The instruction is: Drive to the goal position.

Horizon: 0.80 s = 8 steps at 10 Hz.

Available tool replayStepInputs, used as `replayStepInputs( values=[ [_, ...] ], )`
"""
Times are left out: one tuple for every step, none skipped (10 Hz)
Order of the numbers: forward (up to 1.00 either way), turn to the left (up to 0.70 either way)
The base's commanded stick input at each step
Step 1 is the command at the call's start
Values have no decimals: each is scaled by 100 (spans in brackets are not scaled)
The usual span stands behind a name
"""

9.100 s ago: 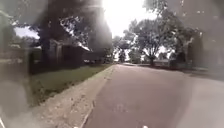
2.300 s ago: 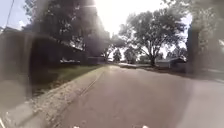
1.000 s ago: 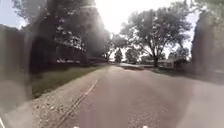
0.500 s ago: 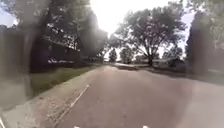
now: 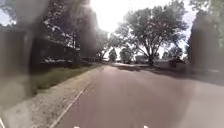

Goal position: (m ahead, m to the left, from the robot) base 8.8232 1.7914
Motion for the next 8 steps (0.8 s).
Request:
replayStepInputs(
  values=[
    [100, 0],
    [100, 0],
    [100, 0],
    [100, 0],
    [100, 0],
    [100, 0],
    [100, 0],
    [100, 0]
  ],
)
